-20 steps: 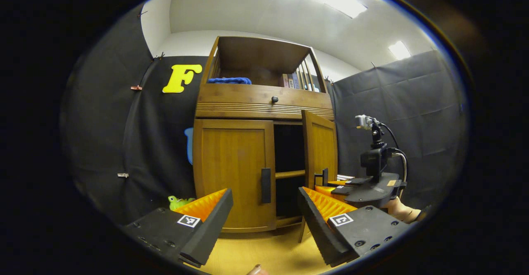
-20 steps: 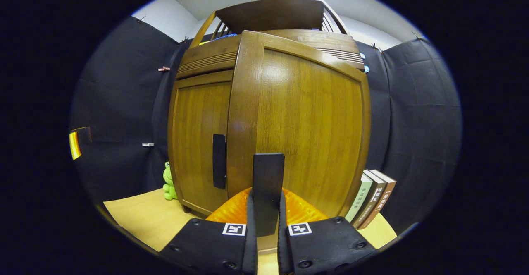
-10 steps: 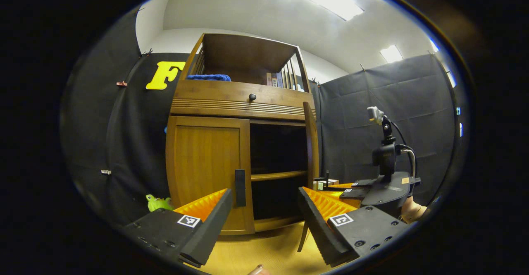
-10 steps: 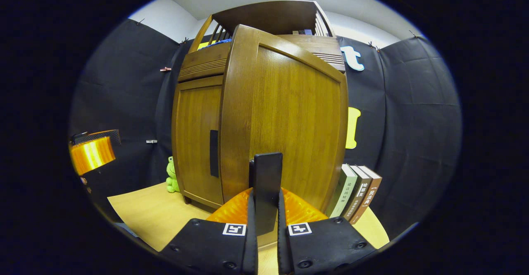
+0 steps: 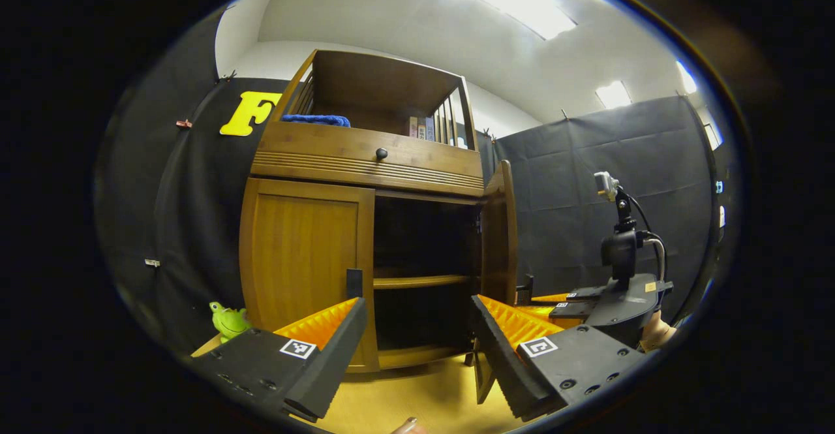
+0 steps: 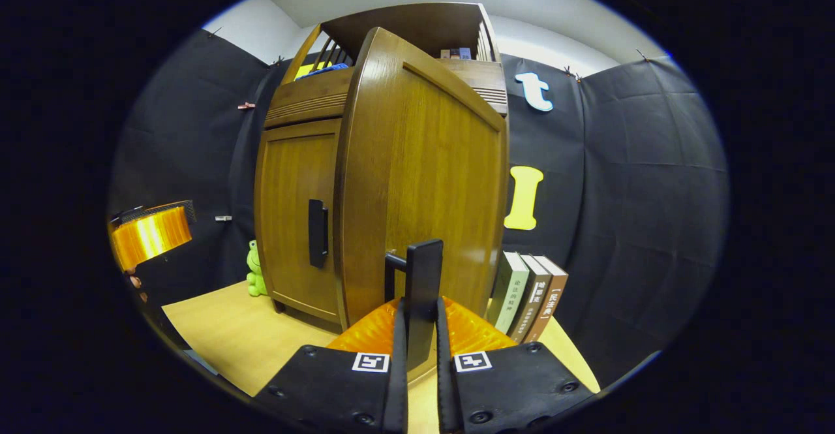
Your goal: Open the right door of the double-door shoe cabinet with the right hand, and open the left door with the left hand.
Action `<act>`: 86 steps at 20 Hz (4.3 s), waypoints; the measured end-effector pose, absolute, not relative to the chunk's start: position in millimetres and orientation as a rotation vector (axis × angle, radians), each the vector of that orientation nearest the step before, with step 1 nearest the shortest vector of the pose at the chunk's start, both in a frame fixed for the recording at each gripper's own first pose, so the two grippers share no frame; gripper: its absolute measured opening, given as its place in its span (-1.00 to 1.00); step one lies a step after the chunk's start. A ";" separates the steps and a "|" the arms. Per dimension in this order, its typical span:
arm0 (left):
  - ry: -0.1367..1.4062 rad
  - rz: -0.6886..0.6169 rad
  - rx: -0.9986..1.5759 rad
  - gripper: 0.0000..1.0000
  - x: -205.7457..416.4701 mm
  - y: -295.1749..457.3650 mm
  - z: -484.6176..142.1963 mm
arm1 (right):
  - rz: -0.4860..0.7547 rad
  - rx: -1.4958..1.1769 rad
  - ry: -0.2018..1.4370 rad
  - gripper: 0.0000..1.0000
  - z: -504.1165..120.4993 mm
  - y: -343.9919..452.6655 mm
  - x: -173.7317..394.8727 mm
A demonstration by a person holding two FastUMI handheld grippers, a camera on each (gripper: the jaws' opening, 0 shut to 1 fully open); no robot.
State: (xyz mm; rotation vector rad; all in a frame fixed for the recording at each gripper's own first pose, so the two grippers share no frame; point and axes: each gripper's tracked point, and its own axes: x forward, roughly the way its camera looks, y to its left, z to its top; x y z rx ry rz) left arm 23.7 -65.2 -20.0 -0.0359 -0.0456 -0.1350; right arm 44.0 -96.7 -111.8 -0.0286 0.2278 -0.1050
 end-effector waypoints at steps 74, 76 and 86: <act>0.069 0.129 0.009 -0.39 251.4 36.8 -119.3 | -0.011 -0.018 0.059 0.91 -40.4 -92.3 14.6; 0.076 0.109 -0.007 -0.42 238.9 34.0 -118.1 | -0.015 -0.014 0.060 0.91 -38.4 -90.0 10.6; 0.105 0.057 -0.019 -0.42 168.6 38.0 -107.9 | 0.038 0.008 0.053 0.92 -33.5 -53.9 -1.3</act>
